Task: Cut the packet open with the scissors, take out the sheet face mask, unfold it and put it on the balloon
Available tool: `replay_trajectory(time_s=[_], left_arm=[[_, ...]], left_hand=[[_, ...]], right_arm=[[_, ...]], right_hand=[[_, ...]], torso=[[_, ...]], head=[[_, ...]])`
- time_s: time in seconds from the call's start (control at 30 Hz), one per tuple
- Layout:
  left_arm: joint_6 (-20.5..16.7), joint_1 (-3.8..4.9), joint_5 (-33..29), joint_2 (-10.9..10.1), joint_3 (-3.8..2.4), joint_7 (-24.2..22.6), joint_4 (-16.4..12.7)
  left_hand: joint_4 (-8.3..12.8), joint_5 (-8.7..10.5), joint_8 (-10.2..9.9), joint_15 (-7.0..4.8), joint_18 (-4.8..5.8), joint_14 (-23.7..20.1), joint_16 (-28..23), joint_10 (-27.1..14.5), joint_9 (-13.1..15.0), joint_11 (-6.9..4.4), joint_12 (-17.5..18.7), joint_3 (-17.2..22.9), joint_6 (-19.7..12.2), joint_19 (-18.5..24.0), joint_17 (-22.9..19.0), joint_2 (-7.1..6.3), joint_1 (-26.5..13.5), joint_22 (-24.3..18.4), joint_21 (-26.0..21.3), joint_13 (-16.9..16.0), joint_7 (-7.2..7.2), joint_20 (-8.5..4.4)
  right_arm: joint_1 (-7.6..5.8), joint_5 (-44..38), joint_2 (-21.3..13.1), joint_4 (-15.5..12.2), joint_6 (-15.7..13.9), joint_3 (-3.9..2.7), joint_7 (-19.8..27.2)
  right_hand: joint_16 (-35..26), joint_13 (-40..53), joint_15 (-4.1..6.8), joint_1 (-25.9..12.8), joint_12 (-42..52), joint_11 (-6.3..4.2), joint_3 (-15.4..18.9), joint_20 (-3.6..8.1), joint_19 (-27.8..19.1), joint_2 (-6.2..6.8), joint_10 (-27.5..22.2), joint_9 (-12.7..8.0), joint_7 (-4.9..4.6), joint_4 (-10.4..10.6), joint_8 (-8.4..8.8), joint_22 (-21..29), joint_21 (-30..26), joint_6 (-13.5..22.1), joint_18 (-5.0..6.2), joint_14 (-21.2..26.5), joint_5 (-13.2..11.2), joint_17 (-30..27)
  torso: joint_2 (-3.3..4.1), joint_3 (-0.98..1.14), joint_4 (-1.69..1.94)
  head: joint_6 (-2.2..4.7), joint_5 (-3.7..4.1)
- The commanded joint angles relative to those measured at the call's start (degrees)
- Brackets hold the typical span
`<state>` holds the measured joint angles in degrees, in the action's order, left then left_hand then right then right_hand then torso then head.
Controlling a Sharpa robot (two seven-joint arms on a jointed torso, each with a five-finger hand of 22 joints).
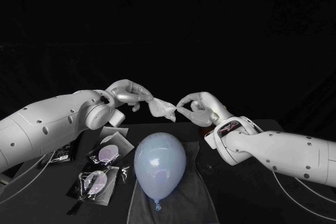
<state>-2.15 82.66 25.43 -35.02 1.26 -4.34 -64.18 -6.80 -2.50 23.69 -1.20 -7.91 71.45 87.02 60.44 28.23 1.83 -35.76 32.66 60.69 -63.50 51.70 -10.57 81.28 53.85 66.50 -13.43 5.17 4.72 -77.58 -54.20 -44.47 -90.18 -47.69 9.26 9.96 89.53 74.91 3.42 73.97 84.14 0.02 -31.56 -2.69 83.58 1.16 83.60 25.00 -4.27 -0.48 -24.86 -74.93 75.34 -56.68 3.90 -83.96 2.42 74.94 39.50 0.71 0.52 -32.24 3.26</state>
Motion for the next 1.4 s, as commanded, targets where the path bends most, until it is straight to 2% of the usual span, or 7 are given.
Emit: replay_trajectory(time_s=[0.03, 0.27, 0.9, 1.4], left_arm=[[-1.0, 0.09, 0.8, -0.1, -0.02, -0.4, 0.3], [-1.4, 0.09, 1.1, -0.3, 0.03, -0.5, 0.7], [-2.7, 0.09, 1.6, -1.0, 0.12, 0.2, 0.9], [-2.8, 0.09, 1.5, -1.1, 0.13, 0.4, 0.8]], left_hand=[[0.0, -0.23, 0.2, -0.03, -0.1, 0.3, 0.2, 0.3, 1.8, -0.04, 0.3, 0.3, 0.4, -0.2, 0.0, -0.11, 0.6, 0.1, 0.2, 0.1, -0.1, 0.02], [0.0, -0.23, 0.2, -0.04, -0.09, 0.3, 0.2, 0.4, 1.8, -0.04, 0.3, 0.3, 0.4, -0.3, -0.1, -0.11, 0.6, 0.1, 0.3, 0.1, -0.1, 0.01], [0.0, -0.23, 0.2, -0.04, -0.08, 0.3, 0.1, 0.4, 1.9, -0.03, 0.3, 0.4, 0.4, -0.4, -0.2, -0.14, 0.6, 0.2, 0.4, 0.1, -0.08, -0.01], [0.0, -0.23, 0.2, -0.04, -0.08, 0.3, 0.1, 0.4, 1.9, -0.03, 0.3, 0.4, 0.4, -0.4, -0.2, -0.14, 0.6, 0.2, 0.4, 0.1, -0.08, -0.01]], right_arm=[[0.0, 0.3, -0.7, -0.8, 0.8, -0.05, 3.1], [0.01, 0.5, -1.9, -1.7, 1.1, -0.06, 3.7], [-0.13, 0.3, -4.0, -1.9, 0.9, -0.16, 3.1], [-0.48, 0.1, -4.2, -0.5, 0.6, -0.51, 2.6]], right_hand=[[0.4, 8.6, 0.26, 0.2, 0.4, -0.15, -0.3, 0.16, 0.7, 0.5, 2.0, 2.8, 0.12, 0.1, -2.99, -9.5, 0.4, -0.2, -0.86, -6.0, 0.4, 14.8], [0.4, 8.6, 0.26, 0.1, 0.5, -0.15, -0.4, 0.16, 0.7, 0.54, 2.0, 2.9, 0.12, 0.1, -3.04, -9.5, 0.5, -0.2, -0.87, -6.0, 0.4, 14.8], [0.4, 8.8, 0.26, 0.1, 0.6, -0.16, -0.5, 0.16, 0.8, 0.62, 2.1, 2.9, 0.14, 0.0, -3.13, -9.6, 0.7, -0.1, -0.92, -6.0, 0.4, 14.9], [0.4, 8.9, 0.27, 0.1, 0.7, -0.17, -0.6, 0.17, 0.8, 0.69, 2.2, 3.0, 0.16, 0.0, -3.22, -9.6, 0.7, -0.1, -0.93, -6.0, 0.4, 15.0]], torso=[[0.0, 0.0, 0.03], [0.0, 0.0, 0.03], [0.0, -0.04, 0.03], [0.05, -0.03, 0.02]], head=[[0.04, -0.08], [0.06, -0.18], [0.23, -0.39], [0.25, -0.28]])
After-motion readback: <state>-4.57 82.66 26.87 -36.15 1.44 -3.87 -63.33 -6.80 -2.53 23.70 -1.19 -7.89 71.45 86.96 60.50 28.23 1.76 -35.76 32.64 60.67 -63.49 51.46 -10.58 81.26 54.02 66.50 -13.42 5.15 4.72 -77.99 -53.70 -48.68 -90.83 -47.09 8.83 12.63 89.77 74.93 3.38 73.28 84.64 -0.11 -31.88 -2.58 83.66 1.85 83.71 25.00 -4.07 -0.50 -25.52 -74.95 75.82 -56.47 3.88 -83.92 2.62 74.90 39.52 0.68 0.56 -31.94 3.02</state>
